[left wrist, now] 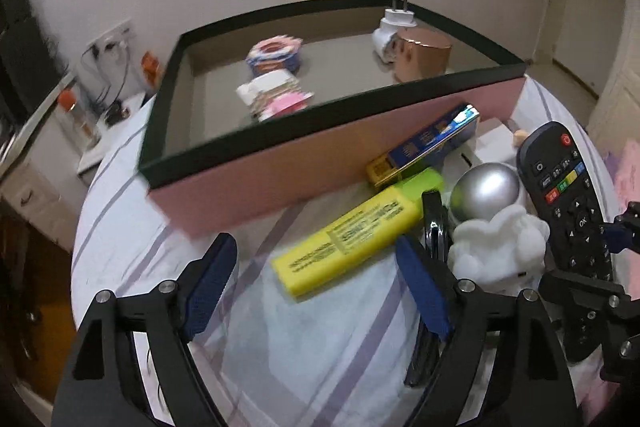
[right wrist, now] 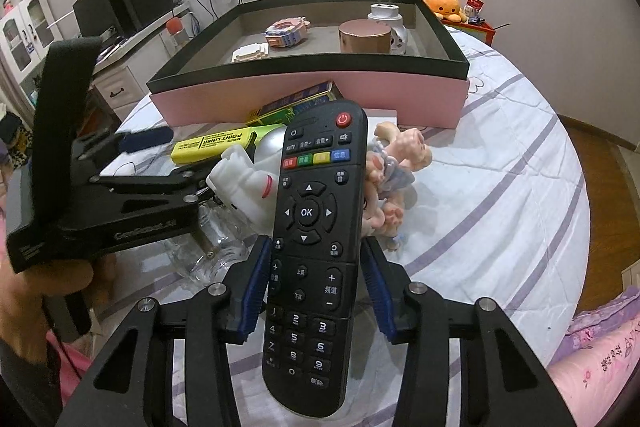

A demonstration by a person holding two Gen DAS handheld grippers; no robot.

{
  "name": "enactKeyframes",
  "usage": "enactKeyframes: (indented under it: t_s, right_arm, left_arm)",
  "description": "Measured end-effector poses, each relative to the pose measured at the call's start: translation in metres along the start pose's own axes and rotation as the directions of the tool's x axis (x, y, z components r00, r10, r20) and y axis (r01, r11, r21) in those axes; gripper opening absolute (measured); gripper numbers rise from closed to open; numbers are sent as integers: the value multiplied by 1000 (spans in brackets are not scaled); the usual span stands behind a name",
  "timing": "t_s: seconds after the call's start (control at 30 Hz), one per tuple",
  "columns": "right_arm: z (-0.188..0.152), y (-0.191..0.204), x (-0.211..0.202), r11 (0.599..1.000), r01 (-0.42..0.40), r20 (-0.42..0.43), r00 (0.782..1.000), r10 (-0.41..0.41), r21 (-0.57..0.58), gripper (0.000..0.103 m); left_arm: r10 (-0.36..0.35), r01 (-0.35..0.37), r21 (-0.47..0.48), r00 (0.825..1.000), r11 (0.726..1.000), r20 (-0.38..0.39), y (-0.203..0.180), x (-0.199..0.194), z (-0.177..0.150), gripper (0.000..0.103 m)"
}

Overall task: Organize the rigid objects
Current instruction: 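Grasp the yellow highlighter with left tool while right tool grasps the black remote, then lift the highlighter with left tool while right tool lifts the remote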

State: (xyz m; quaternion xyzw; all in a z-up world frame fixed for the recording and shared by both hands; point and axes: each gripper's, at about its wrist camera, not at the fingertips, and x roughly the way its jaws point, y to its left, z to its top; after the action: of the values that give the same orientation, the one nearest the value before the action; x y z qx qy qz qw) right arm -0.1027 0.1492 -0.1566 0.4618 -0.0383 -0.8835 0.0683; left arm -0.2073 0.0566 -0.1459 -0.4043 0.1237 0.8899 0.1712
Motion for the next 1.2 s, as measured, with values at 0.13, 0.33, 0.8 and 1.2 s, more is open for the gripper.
enactKeyframes:
  t_s: [0.13, 0.33, 0.8, 1.2]
  right_arm:
    - [1, -1, 1, 1000, 1, -1, 1000, -1, 6, 47]
    - [1, -1, 1, 1000, 0, -5, 1000, 0, 8, 47]
    - [1, -3, 0, 1000, 6, -4, 1000, -6, 18, 44]
    - [0, -4, 0, 1000, 5, -10, 1000, -5, 11, 44]
  left_arm:
    - [-95, 95, 17, 995, 995, -11, 6, 7, 3, 79]
    - [-175, 176, 39, 984, 984, -15, 0, -2, -5, 48]
    - [-187, 186, 61, 982, 981, 2, -1, 6, 5, 58]
    - [-206, 204, 164, 979, 965, -5, -9, -10, -10, 27]
